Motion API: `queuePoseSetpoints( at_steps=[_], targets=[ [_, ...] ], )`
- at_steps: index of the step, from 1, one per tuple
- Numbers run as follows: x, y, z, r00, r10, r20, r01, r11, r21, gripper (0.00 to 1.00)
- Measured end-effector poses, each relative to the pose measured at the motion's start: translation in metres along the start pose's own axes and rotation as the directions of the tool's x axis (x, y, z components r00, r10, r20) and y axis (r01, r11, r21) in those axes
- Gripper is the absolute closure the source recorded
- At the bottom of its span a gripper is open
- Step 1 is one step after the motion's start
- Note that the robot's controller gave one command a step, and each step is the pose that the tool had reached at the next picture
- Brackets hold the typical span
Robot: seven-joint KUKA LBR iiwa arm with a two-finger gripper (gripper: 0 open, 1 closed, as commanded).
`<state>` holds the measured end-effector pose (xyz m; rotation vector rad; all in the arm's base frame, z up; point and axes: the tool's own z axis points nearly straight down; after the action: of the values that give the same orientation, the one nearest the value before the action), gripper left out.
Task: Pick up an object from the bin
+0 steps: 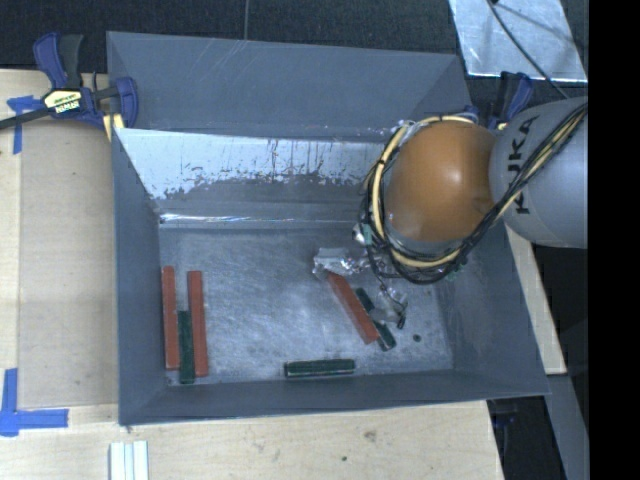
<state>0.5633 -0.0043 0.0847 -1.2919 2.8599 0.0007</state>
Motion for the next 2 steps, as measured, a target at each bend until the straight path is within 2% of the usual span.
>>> queuePoseSetpoints(
  at_steps=[1,2],
  targets=[
    [-0.023,-0.004,0.015,1.0,0.02,0.0,-0.02,1.0,0.001,0.0],
    [-0.017,-0.066,0.015,0.879,-0.478,-0.001,0.478,0.878,0.002,0.0]
  ],
)
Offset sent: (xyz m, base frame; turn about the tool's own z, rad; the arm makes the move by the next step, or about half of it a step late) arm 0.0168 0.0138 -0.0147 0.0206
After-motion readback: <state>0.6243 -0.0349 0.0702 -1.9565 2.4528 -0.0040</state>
